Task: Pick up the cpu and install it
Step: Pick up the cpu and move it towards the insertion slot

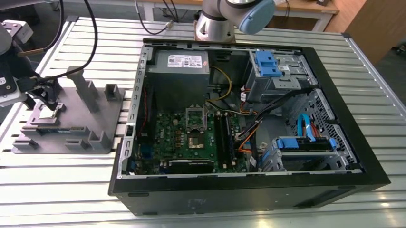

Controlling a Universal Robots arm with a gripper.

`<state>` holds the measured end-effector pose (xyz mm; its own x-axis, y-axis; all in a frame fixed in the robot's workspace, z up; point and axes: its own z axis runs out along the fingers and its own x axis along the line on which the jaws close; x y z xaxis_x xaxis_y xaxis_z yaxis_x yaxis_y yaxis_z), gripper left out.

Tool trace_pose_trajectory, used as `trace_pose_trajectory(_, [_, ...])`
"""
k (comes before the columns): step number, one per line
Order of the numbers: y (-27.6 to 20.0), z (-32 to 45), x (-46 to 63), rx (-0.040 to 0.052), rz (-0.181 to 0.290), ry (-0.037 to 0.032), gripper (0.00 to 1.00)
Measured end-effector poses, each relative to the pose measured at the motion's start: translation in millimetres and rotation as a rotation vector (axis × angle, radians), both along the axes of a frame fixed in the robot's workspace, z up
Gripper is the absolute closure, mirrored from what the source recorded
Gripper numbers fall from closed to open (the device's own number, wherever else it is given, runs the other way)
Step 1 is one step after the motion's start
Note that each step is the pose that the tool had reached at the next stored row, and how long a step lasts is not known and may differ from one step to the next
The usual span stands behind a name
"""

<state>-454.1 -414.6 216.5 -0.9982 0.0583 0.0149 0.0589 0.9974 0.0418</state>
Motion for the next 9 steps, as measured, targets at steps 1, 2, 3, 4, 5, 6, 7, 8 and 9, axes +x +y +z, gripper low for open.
trace_pose_trajectory(1, [0.0,-0.1,0.0,0.0,0.0,0.0001,0.46])
trace_pose_trajectory(2, [0.0,-1.0,0.1,0.0003,0.0,-0.0005,0.46])
trace_pose_trajectory(3, [0.0,-1.8,0.1,0.0003,0.0,-0.0004,0.46])
trace_pose_trajectory(4, [0.0,-2.9,0.0,0.0,0.0,0.0,0.46])
trace_pose_trajectory(5, [0.0,-4.3,0.0,0.0001,0.0,0.0,0.46])
trace_pose_trajectory(6, [0.0,-5.8,0.0,0.0001,0.0,0.0,0.46])
trace_pose_trajectory(7, [0.0,-7.1,0.0,0.0001,0.001,-0.0001,0.46])
trace_pose_trajectory(8, [0.0,-8.1,0.0,0.0,0.002,0.0,0.46])
trace_pose_trajectory(9, [0.0,-9.0,0.0,0.0001,0.006,-0.0001,0.46])
